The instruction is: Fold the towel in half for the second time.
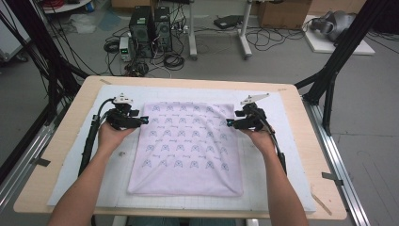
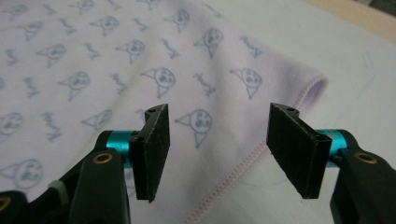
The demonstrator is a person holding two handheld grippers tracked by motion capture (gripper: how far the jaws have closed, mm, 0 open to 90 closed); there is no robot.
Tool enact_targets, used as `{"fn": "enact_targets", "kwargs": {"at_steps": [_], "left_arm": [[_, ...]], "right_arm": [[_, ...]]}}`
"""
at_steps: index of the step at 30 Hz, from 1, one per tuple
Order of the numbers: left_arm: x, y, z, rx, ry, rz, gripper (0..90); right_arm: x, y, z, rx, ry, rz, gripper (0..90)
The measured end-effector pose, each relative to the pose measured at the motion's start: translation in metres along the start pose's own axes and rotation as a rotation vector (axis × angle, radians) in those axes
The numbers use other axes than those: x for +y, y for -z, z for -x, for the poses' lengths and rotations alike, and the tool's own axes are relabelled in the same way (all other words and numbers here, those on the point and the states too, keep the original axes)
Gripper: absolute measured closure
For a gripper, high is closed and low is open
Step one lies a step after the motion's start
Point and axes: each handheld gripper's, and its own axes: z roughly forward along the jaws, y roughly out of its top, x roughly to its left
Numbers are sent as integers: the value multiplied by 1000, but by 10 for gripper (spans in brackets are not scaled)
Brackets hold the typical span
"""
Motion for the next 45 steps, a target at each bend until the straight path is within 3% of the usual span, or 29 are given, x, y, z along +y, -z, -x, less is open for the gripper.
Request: {"fn": "enact_targets", "kwargs": {"at_steps": [3,5,8,11,15,18,21,24,25,28,31,35,38,41,42,45], "left_arm": [[-3,-11,1,-19,11,-31,471],[-3,-17,3,-4,2,-38,474],[-5,-24,0,16,36,-50,476],[-9,-28,-4,57,45,-101,479],[-10,-30,-2,67,47,-100,496],[-10,-30,-3,59,64,-98,568],[-10,-29,-2,44,78,-100,641],[-10,-29,-4,3,110,-99,760],[-10,-29,-5,-14,125,-99,826],[-10,-28,-5,-19,121,-98,837],[-8,-23,-7,-21,116,-85,843],[-2,-9,-8,-50,114,-23,845],[1,5,-3,-68,73,0,844],[0,22,7,-71,-1,1,842],[-3,29,11,-75,-7,29,842],[-19,46,18,-106,-7,54,840]], "right_arm": [[-7,-7,3,-20,-20,-34,402],[-11,-10,5,-23,-35,-43,404],[-16,-13,7,-27,-60,-45,408],[-20,-15,10,-37,-78,-54,408],[-24,-20,12,-41,-82,-65,421],[-24,-19,9,-47,-85,-65,520],[-21,-20,5,-12,-70,-74,670],[-22,-20,7,45,-100,-67,825],[-22,-20,7,62,-106,-72,831],[-21,-19,7,71,-102,-74,840],[-20,-15,8,83,-107,-62,841],[-14,-1,9,98,-102,-8,842],[-8,12,7,113,-83,12,842],[-5,27,1,145,-73,27,842],[-5,32,-3,154,-68,30,842],[-15,47,-17,183,-48,26,841]]}}
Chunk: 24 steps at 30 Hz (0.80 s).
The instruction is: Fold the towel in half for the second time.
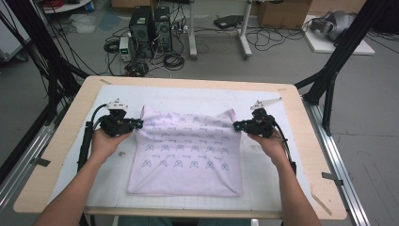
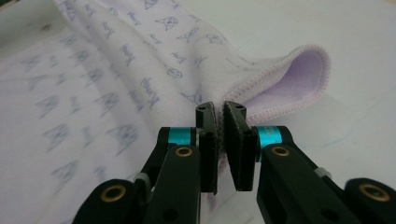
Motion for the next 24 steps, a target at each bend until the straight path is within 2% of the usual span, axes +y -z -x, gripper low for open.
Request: {"fn": "enact_targets", "kwargs": {"at_steps": [2,4,6,7,9,11,13,14,17,20,21,24], "left_arm": [[-14,10,6,-32,5,5,838],[-27,15,14,-53,-4,-14,830],[-39,17,20,-72,-11,-42,808],[-44,18,22,-72,-16,-65,786],[-52,20,24,-54,-27,-91,738],[-55,24,23,-53,-26,-97,655],[-50,27,19,-44,-21,-86,581],[-46,27,18,-39,-14,-82,554],[-29,24,11,-17,0,-62,468],[-13,13,4,19,11,-58,426],[-10,8,0,24,21,-71,425],[-5,-12,-10,45,65,-93,406]], "right_arm": [[-10,9,-10,22,-1,-1,838],[-23,14,-19,51,-11,-15,824],[-37,13,-25,57,-10,-49,795],[-42,11,-28,48,-12,-92,771],[-53,10,-29,23,-8,-130,730],[-58,15,-26,24,-31,-119,621],[-57,23,-23,16,-46,-70,579],[-53,26,-22,-2,-49,-46,538],[-38,23,-19,-21,-45,-29,463],[-22,14,-14,-48,-35,-28,422],[-16,8,-10,-61,-35,-26,417],[-7,-11,4,-78,-64,-54,398]]}}
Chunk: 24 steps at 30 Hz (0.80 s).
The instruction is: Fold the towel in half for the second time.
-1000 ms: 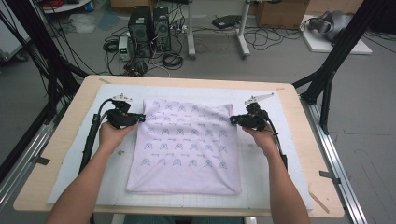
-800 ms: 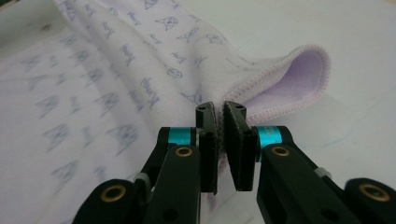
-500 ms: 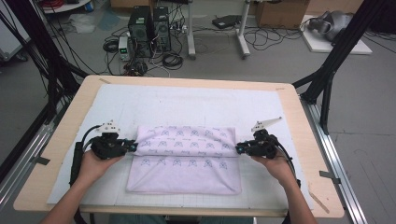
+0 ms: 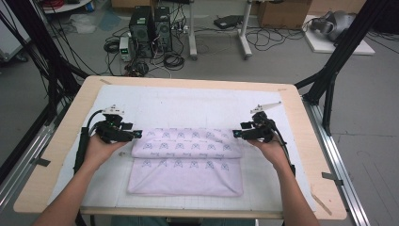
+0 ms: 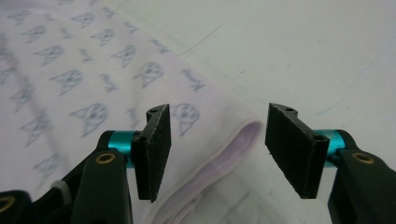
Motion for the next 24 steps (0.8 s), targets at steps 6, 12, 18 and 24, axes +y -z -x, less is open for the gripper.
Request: {"fn": "enact_targets", "kwargs": {"at_steps": [6,12,18,24], "left_arm": [[-5,-31,-17,-54,104,-52,488],[-3,-23,-12,-91,70,16,836],[-3,20,4,-115,9,125,843],[-31,70,37,-152,-84,218,840]], "right_arm": [[5,-39,16,0,-43,-94,447],[3,-36,12,100,-14,-84,835],[8,4,-8,129,50,37,840],[-6,54,-43,158,142,155,839]]}}
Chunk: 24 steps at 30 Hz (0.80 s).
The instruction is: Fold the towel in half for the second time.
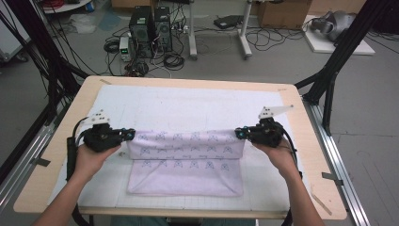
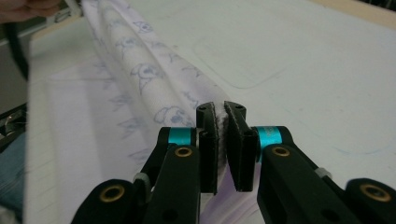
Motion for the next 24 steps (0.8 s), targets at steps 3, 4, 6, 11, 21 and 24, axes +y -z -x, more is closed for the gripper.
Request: {"fn": "enact_targets", "kwargs": {"at_steps": [3,4,6,11,21,24], "left_arm": [[-21,22,23,-35,-42,-3,791],[-29,28,29,-46,-60,-12,761],[-39,36,36,-45,-63,-27,683],[-43,34,37,-19,-68,-56,565],[-31,10,42,-17,-92,-53,553],[-35,-1,38,-13,-79,-119,557]], "right_arm": [[-17,18,-28,56,23,26,805],[-25,23,-36,89,29,31,767],[-40,30,-48,119,10,23,666],[-55,32,-54,56,2,-6,587],[-61,-14,-59,-10,112,-138,573],[-64,-20,-54,-57,110,-172,577]]}}
